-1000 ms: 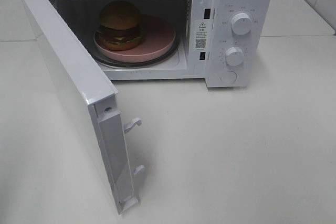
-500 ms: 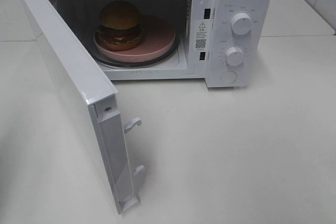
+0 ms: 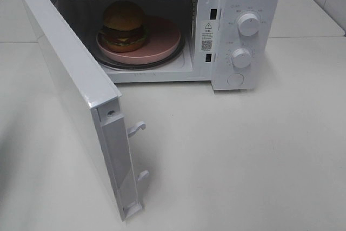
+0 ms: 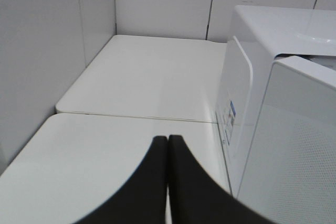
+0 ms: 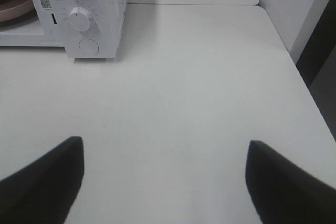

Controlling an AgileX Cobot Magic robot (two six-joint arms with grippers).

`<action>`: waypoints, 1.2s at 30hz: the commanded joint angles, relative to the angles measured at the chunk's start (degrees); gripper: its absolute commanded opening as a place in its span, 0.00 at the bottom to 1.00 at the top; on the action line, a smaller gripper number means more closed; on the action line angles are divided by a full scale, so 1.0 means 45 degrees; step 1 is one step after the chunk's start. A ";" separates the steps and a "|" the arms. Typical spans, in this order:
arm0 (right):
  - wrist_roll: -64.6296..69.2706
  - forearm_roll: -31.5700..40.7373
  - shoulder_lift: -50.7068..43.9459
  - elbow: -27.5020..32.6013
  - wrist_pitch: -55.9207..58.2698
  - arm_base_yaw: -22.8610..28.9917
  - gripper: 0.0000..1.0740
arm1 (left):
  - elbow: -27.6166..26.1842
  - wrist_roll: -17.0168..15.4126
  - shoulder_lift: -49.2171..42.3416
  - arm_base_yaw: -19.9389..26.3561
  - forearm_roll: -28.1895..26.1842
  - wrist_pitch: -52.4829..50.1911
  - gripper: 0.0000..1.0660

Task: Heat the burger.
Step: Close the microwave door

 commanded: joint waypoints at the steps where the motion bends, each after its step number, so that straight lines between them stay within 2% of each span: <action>1: -0.0191 -0.0013 -0.0446 0.0038 -0.0166 -0.0038 0.71 | 0.0038 -0.1808 0.1515 -0.0025 0.1948 -0.1846 0.00; 2: -0.0191 -0.0013 -0.0446 0.0038 -0.0166 -0.0038 0.71 | 0.0038 -0.1808 0.1515 -0.0025 0.1948 -0.1846 0.00; 4: -0.0191 -0.0013 -0.0446 0.0038 -0.0166 -0.0038 0.71 | 0.0025 -0.2585 0.2445 -0.0025 0.2928 -0.2827 0.00; 11: -0.0191 -0.0013 -0.0446 0.0038 -0.0166 -0.0038 0.71 | -0.0357 -0.2916 0.4176 -0.0025 0.4329 -0.4469 0.00; 12: -0.0191 -0.0013 -0.0446 0.0038 -0.0166 -0.0038 0.71 | -0.0649 -0.3412 0.4622 -0.0025 0.4889 -0.4571 0.00; 13: -0.0191 -0.0013 -0.0446 0.0038 -0.0166 -0.0038 0.71 | -0.0649 -0.3412 0.4622 -0.0025 0.4889 -0.4571 0.00; 14: -0.0191 -0.0013 -0.0446 0.0038 -0.0166 -0.0038 0.71 | -0.0968 -0.3896 0.5042 -0.0025 0.5475 -0.4571 0.00; 15: -0.0191 -0.0013 -0.0446 0.0038 -0.0166 -0.0038 0.71 | -0.0968 -0.3896 0.5042 -0.0025 0.5475 -0.4571 0.00; 17: -0.0191 -0.0013 -0.0446 0.0038 -0.0166 -0.0038 0.71 | -0.1426 -0.4367 0.5449 -0.0025 0.6010 -0.4584 0.00; 24: -0.0191 -0.0013 -0.0446 0.0038 -0.0166 -0.0038 0.71 | -0.2126 -0.4431 0.6188 -0.0025 0.6939 -0.4622 0.00; 26: -0.0191 -0.0013 -0.0446 0.0038 -0.0166 -0.0038 0.71 | -0.2508 -0.4940 0.6544 -0.0025 0.7168 -0.4660 0.00; 28: -0.0191 -0.0013 -0.0446 0.0038 -0.0166 -0.0038 0.71 | -0.2661 -0.5080 0.6697 -0.0153 0.7219 -0.4660 0.00; 34: -0.0191 -0.0013 -0.0446 0.0038 -0.0166 -0.0038 0.71 | -0.3081 -0.4673 0.7016 -0.0968 0.7156 -0.4482 0.00; 36: -0.0191 -0.0013 -0.0446 0.0038 -0.0166 -0.0038 0.71 | -0.3349 -0.4418 0.7168 -0.1642 0.6277 -0.4291 0.00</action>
